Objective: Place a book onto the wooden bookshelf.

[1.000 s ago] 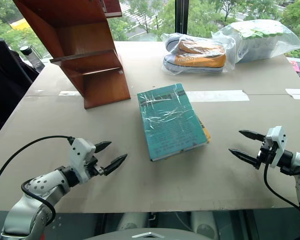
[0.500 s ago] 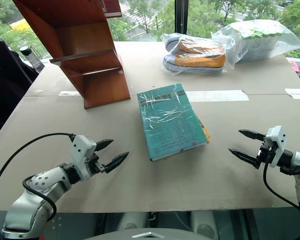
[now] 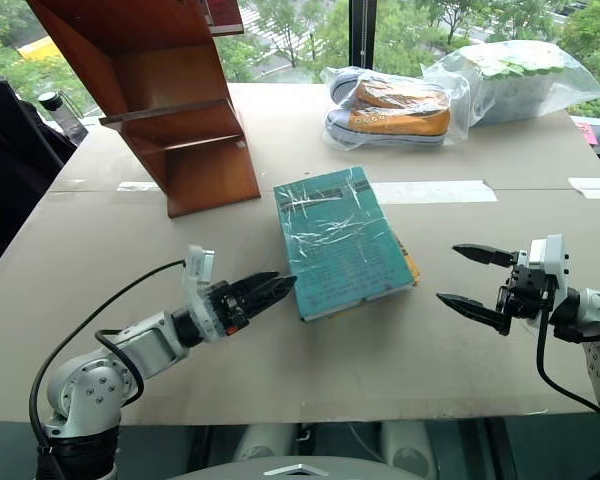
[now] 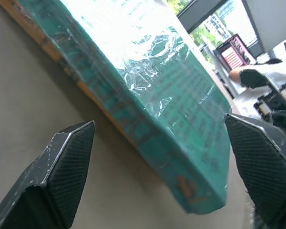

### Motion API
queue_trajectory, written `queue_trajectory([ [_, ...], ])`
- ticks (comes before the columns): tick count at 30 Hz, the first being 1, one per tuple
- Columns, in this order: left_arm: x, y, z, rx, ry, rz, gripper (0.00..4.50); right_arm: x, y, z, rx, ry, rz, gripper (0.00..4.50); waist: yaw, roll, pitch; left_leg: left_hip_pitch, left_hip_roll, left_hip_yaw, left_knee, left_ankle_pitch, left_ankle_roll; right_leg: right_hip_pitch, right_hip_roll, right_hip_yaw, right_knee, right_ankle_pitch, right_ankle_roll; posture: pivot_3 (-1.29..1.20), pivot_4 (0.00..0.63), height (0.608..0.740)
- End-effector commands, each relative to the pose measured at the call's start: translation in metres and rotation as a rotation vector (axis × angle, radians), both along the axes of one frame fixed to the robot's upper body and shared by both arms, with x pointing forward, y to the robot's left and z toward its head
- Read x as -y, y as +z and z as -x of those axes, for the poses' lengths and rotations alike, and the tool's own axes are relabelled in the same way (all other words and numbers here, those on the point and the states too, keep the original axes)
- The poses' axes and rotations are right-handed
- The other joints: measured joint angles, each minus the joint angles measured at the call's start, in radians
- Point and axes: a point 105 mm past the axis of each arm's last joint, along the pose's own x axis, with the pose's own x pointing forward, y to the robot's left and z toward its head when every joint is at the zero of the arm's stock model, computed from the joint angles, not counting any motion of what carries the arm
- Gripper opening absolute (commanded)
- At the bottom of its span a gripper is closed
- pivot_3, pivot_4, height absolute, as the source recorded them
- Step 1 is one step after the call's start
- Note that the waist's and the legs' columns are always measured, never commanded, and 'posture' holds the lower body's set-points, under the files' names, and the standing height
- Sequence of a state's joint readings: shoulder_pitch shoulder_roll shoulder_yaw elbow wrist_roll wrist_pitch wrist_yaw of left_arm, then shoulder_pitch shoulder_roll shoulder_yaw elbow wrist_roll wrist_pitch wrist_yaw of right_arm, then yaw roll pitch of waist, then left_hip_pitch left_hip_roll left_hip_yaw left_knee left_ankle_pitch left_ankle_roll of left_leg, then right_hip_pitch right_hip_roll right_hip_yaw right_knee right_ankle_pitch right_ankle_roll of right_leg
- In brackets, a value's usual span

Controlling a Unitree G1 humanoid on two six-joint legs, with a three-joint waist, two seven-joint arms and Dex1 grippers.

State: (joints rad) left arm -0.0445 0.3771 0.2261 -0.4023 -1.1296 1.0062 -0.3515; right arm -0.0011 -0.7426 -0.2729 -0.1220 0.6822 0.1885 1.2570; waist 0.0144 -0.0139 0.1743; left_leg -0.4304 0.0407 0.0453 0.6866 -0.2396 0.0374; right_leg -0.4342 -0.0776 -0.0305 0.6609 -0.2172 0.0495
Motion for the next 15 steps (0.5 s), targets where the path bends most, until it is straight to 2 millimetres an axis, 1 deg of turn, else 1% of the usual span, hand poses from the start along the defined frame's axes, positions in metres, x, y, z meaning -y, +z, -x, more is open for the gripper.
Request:
queue_trajectory([
  [1, 0.011, 0.004, 0.001, -0.096, -0.075, 0.069, 4.46, -0.004, 0.019, 0.009, 0.049, 0.013, 0.006, 4.50, 0.001, -0.001, 0.001, 0.000, 0.000, -0.001, 0.000, 0.000, 0.000, 0.000, 0.000, 0.000, 0.000, 0.000, 0.000, 0.00, 0.150, 0.693],
  [4, 0.018, 0.000, -0.004, -0.170, -0.103, 0.099, 4.46, -0.006, 0.023, 0.013, 0.046, 0.014, 0.007, 4.50, 0.000, -0.002, 0.001, 0.000, 0.000, -0.001, 0.001, 0.000, 0.000, 0.001, 0.001, -0.001, 0.000, 0.000, 0.000, 0.00, 0.150, 0.693],
  [7, 0.030, 0.003, -0.009, -0.210, -0.144, 0.171, 4.46, -0.007, 0.027, 0.018, 0.039, 0.019, -0.012, 4.50, 0.001, -0.002, 0.001, 0.001, 0.000, -0.001, 0.002, 0.000, 0.000, 0.002, 0.000, 0.000, 0.000, 0.000, 0.000, 0.00, 0.150, 0.693],
  [10, 0.036, 0.005, -0.014, -0.234, -0.157, 0.209, 4.46, -0.009, 0.035, 0.022, 0.044, 0.018, -0.065, 4.50, 0.001, -0.003, 0.001, 0.000, -0.001, -0.001, 0.002, 0.000, 0.000, 0.002, 0.000, 0.000, 0.000, 0.000, -0.001, 0.00, 0.150, 0.693],
  [11, 0.038, 0.006, -0.015, -0.240, -0.160, 0.215, 3.95, -0.010, 0.038, 0.023, 0.055, 0.019, -0.079, 4.50, 0.001, -0.003, 0.001, 0.000, -0.001, -0.001, 0.002, 0.000, 0.000, 0.002, 0.000, 0.000, 0.000, 0.001, -0.002, 0.00, 0.150, 0.693],
  [13, 0.040, 0.007, -0.017, -0.249, -0.166, 0.231, 3.20, -0.010, 0.042, 0.026, 0.064, 0.015, -0.086, 4.50, 0.000, -0.003, 0.001, 0.000, -0.001, -0.001, 0.002, 0.000, 0.000, 0.002, 0.000, 0.000, 0.000, 0.001, -0.002, 0.00, 0.150, 0.693],
  [14, 0.040, 0.008, -0.018, -0.253, -0.165, 0.239, 2.61, -0.009, 0.042, 0.026, 0.064, 0.013, -0.085, 4.50, 0.000, -0.003, 0.001, 0.000, -0.001, -0.001, 0.002, 0.000, 0.000, 0.002, 0.000, 0.000, 0.000, 0.001, -0.002, 0.00, 0.150, 0.693],
  [15, 0.041, 0.008, -0.018, -0.256, -0.163, 0.244, 2.14, -0.009, 0.042, 0.027, 0.062, 0.012, -0.085, 4.50, 0.000, -0.003, 0.001, 0.000, -0.001, -0.001, 0.002, 0.000, 0.000, 0.002, 0.000, 0.000, 0.000, 0.001, -0.003, 0.00, 0.150, 0.693],
])
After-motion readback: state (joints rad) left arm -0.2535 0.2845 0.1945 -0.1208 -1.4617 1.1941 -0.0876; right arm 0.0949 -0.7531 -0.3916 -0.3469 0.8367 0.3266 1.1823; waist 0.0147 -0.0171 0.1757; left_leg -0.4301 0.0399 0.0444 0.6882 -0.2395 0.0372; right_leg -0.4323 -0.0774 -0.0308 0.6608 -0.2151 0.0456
